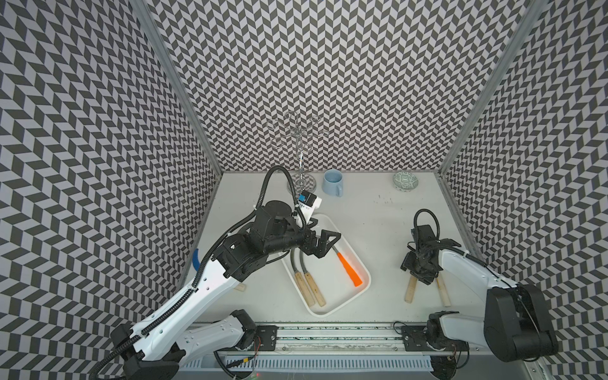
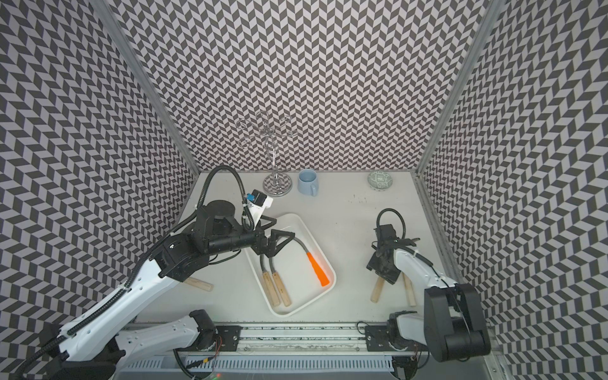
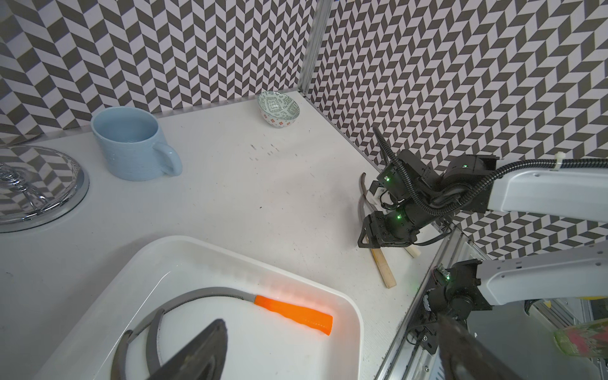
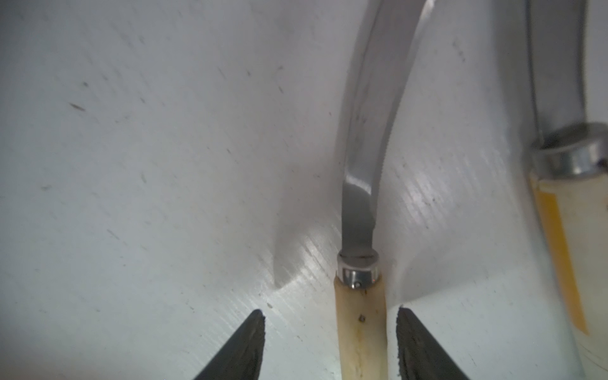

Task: Put small sickles into storage boxes
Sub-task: Pick up the sickle at the center of the board.

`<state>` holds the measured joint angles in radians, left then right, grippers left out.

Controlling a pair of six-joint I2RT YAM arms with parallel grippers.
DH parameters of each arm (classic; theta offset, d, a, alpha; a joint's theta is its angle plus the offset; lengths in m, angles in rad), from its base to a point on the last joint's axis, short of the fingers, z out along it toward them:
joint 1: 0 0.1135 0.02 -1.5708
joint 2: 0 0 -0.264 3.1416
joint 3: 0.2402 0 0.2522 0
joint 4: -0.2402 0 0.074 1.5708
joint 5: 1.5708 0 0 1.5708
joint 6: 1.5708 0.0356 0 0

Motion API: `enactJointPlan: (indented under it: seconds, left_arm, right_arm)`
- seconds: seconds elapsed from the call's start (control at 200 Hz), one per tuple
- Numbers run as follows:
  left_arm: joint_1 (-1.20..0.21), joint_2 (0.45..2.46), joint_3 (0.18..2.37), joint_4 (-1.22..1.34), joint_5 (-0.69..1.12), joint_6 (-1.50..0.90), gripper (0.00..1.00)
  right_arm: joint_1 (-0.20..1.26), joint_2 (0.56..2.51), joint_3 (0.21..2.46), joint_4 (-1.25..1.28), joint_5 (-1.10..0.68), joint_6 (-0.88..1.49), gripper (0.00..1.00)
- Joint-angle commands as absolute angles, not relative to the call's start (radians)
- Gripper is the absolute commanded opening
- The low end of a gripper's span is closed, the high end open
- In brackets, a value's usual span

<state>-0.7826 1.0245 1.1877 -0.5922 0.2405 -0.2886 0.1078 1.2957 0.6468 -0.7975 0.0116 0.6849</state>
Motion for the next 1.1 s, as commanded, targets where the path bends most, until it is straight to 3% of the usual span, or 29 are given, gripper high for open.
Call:
enactJointPlan:
  seconds: [0.0,1.092]
  left_arm:
    - [-0.777,1.011,1.192,-0.57,0.225,-0.288,1.0]
    - [-0.77,1.002,1.196,-0.578,0.214,-0.285,0.99]
  right_arm:
    - [0.098,1.316,0.647,-0.778,0.041,0.695,0.59]
    - [0.095,1.37,0.632,-0.752,0.007,0.71,0.39]
